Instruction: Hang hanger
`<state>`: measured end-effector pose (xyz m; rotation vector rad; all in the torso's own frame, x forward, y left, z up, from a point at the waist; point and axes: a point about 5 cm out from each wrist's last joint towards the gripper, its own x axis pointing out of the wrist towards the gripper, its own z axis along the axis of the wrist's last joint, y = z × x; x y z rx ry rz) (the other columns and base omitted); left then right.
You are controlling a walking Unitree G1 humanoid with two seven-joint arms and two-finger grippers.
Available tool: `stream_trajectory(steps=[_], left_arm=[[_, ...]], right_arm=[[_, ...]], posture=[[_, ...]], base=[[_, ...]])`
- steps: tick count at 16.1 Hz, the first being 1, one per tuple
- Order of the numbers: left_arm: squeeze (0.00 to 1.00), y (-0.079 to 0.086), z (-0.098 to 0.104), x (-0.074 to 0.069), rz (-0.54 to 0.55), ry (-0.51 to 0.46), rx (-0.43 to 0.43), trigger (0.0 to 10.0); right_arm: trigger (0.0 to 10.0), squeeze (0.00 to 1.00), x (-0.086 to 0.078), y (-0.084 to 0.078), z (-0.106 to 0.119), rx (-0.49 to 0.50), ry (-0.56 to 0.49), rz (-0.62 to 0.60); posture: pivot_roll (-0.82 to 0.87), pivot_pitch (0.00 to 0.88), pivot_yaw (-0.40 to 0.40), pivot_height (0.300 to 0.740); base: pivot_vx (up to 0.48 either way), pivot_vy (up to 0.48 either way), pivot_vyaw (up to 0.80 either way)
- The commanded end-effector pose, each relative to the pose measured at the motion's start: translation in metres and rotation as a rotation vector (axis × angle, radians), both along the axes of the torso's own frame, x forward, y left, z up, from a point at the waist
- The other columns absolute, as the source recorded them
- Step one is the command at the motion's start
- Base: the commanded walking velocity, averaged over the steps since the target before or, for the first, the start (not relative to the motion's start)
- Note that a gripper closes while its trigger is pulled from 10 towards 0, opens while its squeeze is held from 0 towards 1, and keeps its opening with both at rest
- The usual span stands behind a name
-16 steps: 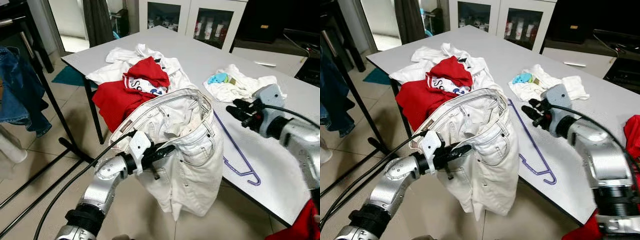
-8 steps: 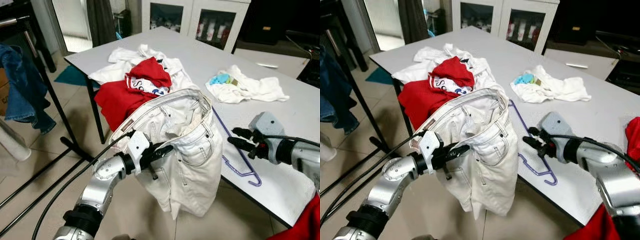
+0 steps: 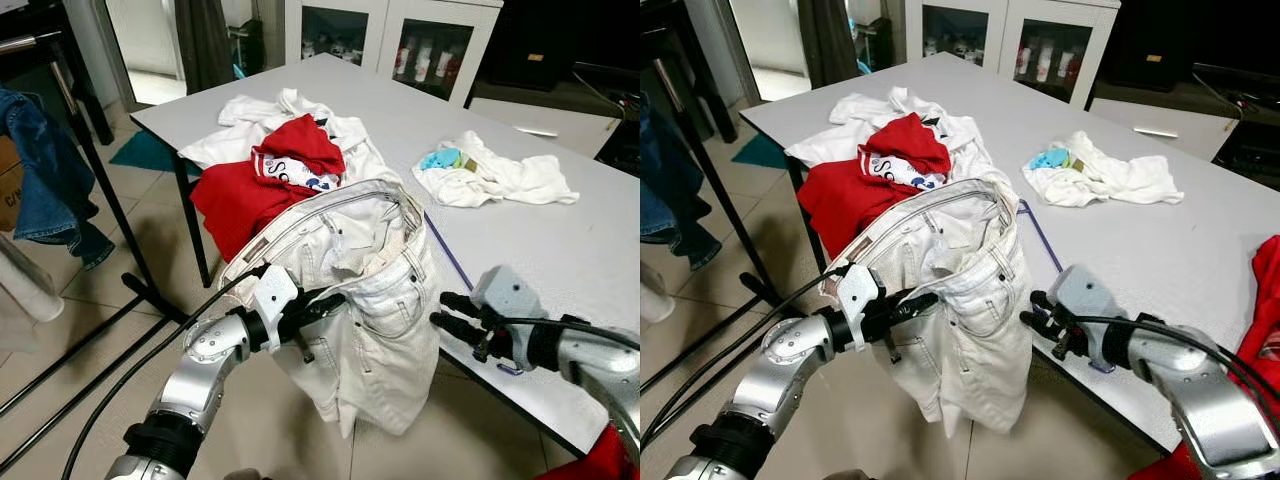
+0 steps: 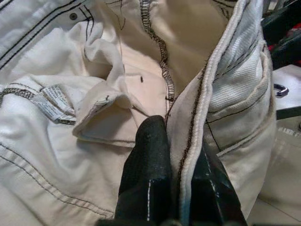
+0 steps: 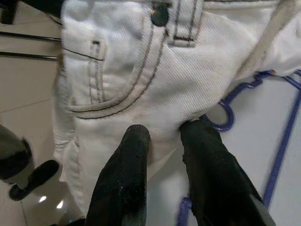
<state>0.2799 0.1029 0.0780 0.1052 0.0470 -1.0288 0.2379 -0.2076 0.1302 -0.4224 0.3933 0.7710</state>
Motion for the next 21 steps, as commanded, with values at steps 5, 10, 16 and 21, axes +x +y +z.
stream_trajectory(steps=[5,10,16,21], left_arm=[[0.00,-0.005,0.009,0.004,-0.025,-0.045,0.005,0.0],[0.00,-0.007,0.009,0.004,-0.026,-0.046,0.001,0.0],[0.00,-0.007,0.009,0.003,-0.030,-0.045,0.004,0.0],[0.00,-0.006,0.010,0.004,-0.027,-0.049,0.006,0.0]], right_arm=[[10.0,0.00,0.001,-0.016,-0.021,-0.105,0.026,-0.092],[10.0,0.00,-0.003,-0.022,-0.030,-0.099,0.077,-0.103],[10.0,0.00,0.003,-0.026,-0.045,-0.007,0.154,-0.232],[10.0,0.00,0.012,-0.029,-0.045,0.017,0.150,-0.291]], posture=[[-0.02,0.000,-0.044,0.740],[-0.02,0.000,-0.044,0.740],[-0.02,0.000,-0.039,0.740],[-0.02,0.000,-0.038,0.740]], base=[[0.000,0.000,0.00],[0.000,0.000,0.00],[0.000,0.000,0.00],[0.000,0.000,0.00]])
